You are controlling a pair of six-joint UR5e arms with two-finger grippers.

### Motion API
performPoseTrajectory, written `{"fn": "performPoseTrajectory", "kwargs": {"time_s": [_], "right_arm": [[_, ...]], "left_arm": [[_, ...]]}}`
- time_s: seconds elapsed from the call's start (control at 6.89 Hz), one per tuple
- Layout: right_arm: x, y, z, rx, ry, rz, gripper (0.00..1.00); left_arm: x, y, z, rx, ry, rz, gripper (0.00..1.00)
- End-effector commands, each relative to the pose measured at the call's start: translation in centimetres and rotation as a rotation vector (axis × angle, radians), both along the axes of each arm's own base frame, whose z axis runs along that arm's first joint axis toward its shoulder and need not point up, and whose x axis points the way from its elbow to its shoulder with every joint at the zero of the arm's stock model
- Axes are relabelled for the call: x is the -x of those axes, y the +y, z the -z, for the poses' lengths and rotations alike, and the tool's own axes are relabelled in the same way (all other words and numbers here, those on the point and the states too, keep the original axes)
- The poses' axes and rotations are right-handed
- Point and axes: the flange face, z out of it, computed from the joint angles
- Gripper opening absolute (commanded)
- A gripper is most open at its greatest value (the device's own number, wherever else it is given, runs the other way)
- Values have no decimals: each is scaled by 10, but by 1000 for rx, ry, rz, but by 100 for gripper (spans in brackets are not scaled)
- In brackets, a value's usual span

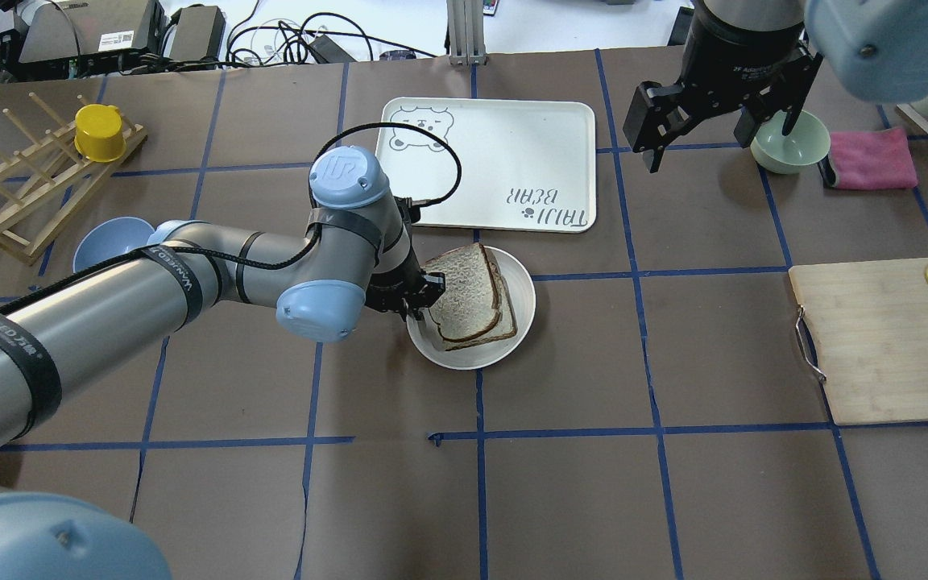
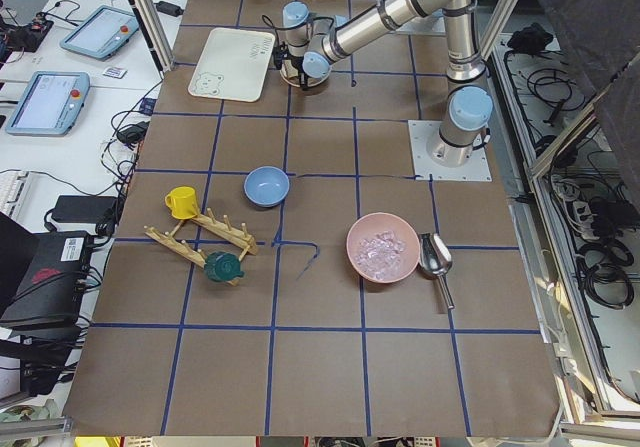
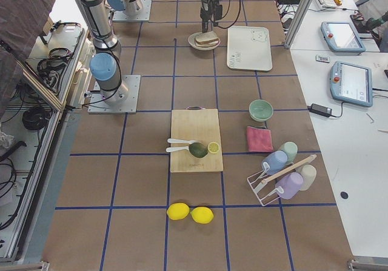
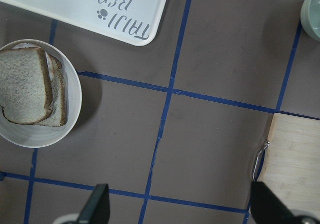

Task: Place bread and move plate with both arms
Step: 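Slide the plate farther from the robot onto the bear tray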

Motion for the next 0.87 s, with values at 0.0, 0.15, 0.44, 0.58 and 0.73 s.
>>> {"fn": "performPoseTrajectory", "kwargs": {"time_s": [0.0,0.15,0.44,0.58,0.73], "right_arm": [[0,0,0,1,0,0,100],[0,0,0,1,1,0,100],[0,0,0,1,1,0,100],[0,0,0,1,1,0,100],[0,0,0,-1,2,0,100]], "left_arm": [[3,-13,-15,15,20,3,0],[3,-23,-28,-12,12,6,0],[4,-35,-51,-18,12,4,0],[2,-35,-59,-11,18,19,0],[-14,-41,-63,-24,24,-8,0]]}}
